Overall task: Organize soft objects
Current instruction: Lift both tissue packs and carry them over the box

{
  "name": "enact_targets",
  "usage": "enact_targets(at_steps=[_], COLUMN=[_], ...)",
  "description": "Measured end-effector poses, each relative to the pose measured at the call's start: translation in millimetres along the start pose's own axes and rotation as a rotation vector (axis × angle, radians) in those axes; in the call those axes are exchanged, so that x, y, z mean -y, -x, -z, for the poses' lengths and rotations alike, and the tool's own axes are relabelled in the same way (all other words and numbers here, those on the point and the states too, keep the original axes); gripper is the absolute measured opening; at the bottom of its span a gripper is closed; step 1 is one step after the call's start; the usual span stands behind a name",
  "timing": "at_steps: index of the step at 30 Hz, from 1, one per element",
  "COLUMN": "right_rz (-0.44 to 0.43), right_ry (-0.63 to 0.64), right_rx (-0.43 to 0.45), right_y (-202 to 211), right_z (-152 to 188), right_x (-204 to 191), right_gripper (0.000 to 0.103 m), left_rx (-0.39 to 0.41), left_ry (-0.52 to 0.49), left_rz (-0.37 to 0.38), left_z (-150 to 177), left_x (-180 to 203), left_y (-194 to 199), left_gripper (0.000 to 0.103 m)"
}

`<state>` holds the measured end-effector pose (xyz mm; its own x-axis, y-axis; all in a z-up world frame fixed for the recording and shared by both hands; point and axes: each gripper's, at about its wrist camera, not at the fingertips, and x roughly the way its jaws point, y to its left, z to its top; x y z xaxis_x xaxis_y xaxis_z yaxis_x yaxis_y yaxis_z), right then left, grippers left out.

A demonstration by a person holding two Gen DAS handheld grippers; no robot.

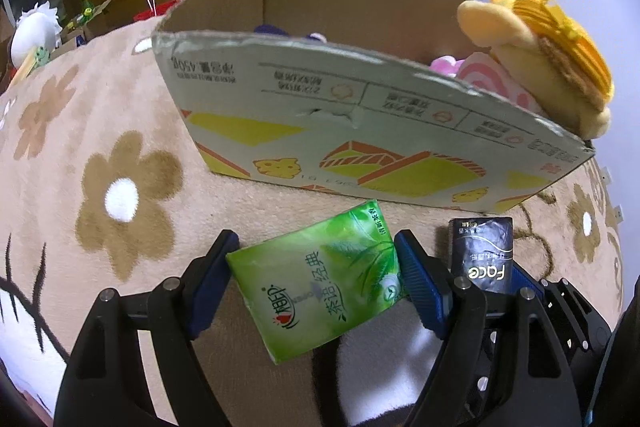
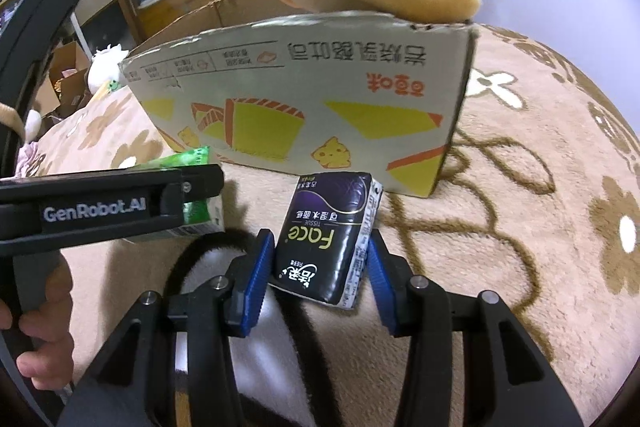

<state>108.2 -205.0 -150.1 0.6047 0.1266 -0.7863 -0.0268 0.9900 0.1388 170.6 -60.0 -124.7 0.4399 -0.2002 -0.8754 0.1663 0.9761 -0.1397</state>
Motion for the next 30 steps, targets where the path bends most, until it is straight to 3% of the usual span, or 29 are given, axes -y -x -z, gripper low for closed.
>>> enact_targets(at_steps=[15, 30], right_rz=[-0.056, -0.091], right_ry=[-0.13, -0.141], right_rx=[0.085, 0.222], right_y=[44, 105], right_z=[-11, -33], right_x=[27, 24], right_gripper=[0.044, 0.041], left_rx=[0.084, 0.228], left_ry=[-0.034, -0.042], left_rz=[-0.017, -0.029], left_z=[5, -3], left_x=[5, 9], left_y=[45, 104], left_gripper=[0.078, 0.078])
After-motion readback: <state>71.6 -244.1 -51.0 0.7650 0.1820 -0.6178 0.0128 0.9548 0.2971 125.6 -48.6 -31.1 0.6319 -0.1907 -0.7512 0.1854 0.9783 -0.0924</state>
